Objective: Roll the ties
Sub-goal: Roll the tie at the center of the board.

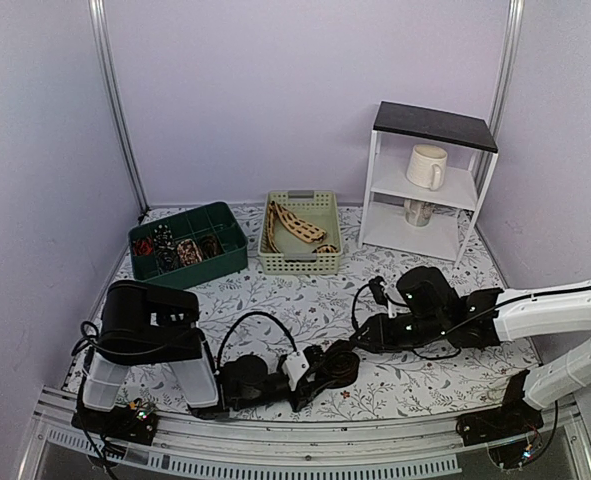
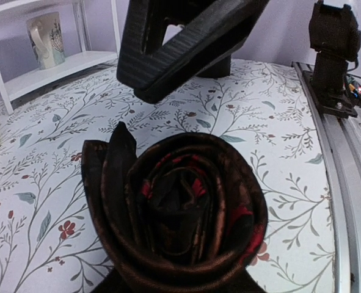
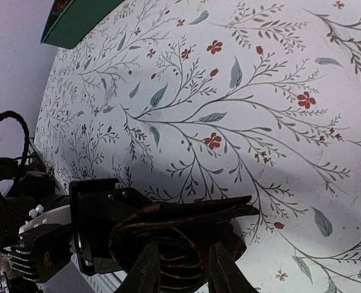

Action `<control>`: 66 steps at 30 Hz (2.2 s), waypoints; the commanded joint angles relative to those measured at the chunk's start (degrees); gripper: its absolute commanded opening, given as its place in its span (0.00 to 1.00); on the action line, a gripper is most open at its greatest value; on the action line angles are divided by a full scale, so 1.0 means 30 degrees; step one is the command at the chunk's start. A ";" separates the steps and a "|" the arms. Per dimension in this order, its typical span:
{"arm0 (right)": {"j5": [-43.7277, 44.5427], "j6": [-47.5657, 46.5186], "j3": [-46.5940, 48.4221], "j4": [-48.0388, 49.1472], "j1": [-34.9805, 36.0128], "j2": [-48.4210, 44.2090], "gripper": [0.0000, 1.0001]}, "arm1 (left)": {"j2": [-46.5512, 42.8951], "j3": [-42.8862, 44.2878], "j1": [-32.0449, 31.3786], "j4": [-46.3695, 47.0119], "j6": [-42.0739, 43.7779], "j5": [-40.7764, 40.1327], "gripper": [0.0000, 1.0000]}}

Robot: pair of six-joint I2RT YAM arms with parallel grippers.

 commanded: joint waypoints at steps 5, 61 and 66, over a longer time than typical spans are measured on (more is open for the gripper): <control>0.1181 -0.2751 0.2613 -0.1849 0.0109 0.1707 0.32 | 0.1234 0.0294 -0.0209 -0.1925 0.0447 0.0381 0.38; -0.3413 -1.4269 0.8152 -0.5985 -0.2128 0.3284 0.70 | 0.1443 0.0326 0.1242 -0.2432 -0.0134 0.0126 0.42; -0.0307 -0.3608 0.6977 -0.5435 -0.1929 0.3245 0.70 | 0.1250 0.0331 0.1025 -0.2854 -0.0248 -0.0704 0.42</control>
